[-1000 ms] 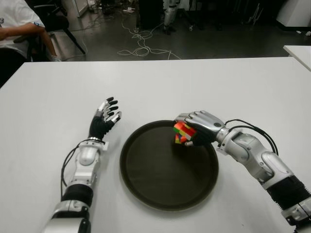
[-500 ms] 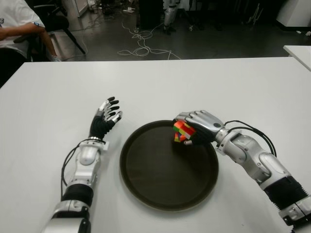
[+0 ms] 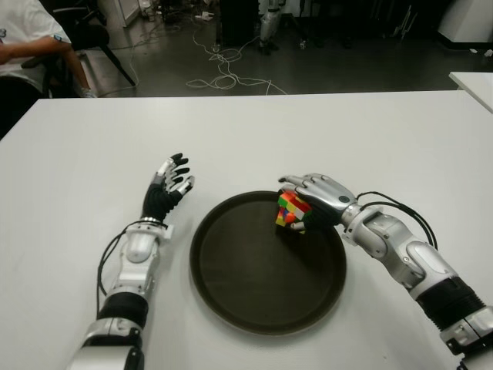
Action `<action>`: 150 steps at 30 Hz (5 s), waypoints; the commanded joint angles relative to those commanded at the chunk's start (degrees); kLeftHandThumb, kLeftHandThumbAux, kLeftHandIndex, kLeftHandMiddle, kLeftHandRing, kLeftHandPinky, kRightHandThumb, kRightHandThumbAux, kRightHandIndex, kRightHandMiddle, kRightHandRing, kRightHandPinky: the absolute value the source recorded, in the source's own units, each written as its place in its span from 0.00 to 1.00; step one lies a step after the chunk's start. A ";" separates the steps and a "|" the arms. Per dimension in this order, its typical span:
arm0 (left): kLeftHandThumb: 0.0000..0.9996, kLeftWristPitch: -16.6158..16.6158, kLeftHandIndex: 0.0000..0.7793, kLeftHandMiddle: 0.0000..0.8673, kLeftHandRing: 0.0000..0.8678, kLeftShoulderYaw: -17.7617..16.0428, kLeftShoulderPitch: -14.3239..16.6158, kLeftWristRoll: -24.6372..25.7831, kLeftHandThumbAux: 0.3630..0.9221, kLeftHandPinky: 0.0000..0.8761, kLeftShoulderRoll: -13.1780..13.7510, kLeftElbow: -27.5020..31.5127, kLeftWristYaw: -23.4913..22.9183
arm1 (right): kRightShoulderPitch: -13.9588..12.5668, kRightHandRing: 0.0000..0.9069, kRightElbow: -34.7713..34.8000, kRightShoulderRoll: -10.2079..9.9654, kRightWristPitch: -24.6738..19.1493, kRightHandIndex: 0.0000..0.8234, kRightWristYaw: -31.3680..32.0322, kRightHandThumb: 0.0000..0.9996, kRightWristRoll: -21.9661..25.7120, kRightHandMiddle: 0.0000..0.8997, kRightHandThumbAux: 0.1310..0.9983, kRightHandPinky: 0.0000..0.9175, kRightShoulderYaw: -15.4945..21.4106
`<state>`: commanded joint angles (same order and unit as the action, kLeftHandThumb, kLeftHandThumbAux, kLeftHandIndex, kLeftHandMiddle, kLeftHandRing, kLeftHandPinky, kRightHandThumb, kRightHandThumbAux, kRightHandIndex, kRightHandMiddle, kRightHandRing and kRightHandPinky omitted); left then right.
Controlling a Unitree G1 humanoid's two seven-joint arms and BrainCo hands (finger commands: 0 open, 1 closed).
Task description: Pick up the Rubik's Cube and put it in the plate
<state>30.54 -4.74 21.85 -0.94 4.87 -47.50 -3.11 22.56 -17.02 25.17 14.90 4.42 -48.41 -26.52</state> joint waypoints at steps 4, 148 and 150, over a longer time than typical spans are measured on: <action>0.06 0.36 0.19 0.21 0.19 0.18 0.25 -0.52 0.58 0.14 -0.07 -0.15 0.79 | 0.53 0.00 -1.06 -0.02 -0.25 0.00 -0.56 0.00 -0.22 0.00 0.50 0.00 -0.12; 0.04 -0.35 0.16 0.24 0.21 0.70 1.85 0.62 0.59 0.16 0.95 -3.85 -1.27 | 17.20 0.43 -47.64 -13.46 -0.94 0.32 7.78 0.12 58.21 0.39 0.65 0.47 39.64; 0.04 0.02 0.16 0.23 0.21 0.76 1.86 0.37 0.58 0.17 1.05 -4.03 -1.32 | 18.49 0.46 -49.00 -13.19 -2.27 0.34 7.74 0.12 58.44 0.42 0.65 0.48 40.02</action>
<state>30.56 -3.98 23.71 -0.57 5.92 -51.53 -4.43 41.06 -66.02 11.98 12.63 12.16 10.03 13.50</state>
